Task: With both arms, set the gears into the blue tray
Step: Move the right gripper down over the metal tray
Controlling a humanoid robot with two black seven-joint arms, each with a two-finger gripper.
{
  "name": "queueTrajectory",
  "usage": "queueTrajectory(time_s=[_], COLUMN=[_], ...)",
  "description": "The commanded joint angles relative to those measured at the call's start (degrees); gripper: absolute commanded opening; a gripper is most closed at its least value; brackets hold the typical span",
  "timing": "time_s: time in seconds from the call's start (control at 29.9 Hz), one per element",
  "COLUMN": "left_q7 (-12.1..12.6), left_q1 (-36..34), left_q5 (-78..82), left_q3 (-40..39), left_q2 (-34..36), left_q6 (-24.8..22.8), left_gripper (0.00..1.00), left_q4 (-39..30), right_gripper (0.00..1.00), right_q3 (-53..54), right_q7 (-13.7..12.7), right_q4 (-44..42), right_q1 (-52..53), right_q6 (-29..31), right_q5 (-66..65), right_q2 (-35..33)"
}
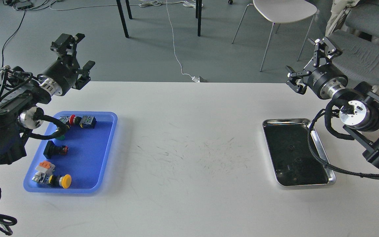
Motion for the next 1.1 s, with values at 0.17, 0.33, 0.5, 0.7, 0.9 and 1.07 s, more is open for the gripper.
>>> queueTrajectory(time_s=[0.17,0.33,0.5,0.7,0.9,1.07], left_q7=[0.0,0.2,0.1,0.0,-0.4,-0.4], left_q1=[-0.2,-0.1,0.2,0.3,0.3,0.3], left_q5=[-0.2,-1.1,-1.1,-1.1,-1.1,-1.1], left_q3=[-0.2,-1.1,-2.2,-3.1,-3.2,-3.2], left_q2=[0.0,-0.4,-1.2,-1.8,-2.1,-2.6], left_q6=[0.1,0.6,1.5,1.5,1.6,1.6], left_gripper=[0.99,0.99,0.99,0.99,0.99,0.99], left_q4=[0.0,0.1,0.1,0.2,0.2,0.2], right_gripper=[0.99,0.99,0.99,0.99,0.99,0.99], right_q3=[-0.7,-1.2,-4.7,-10.5,-13.7,-13.7], right_q7=[0.4,0.3,0.3,-0.1,-0.2,-0.1], right_q4=[-0.1,0.6,1.6,3.0,4.8,5.2], right_q1=[0.1,-0.2,0.2,1.5,2.8,2.6], right_q6=[-0.5,-0.1,0.5,0.5,0.4,-0.5], right_q5=[-0.5,-5.3,-7.0,-8.5,-11.7,-11.8], right_q2=[-2.1,-3.3,-5.0,-8.5,-12.0,-11.7])
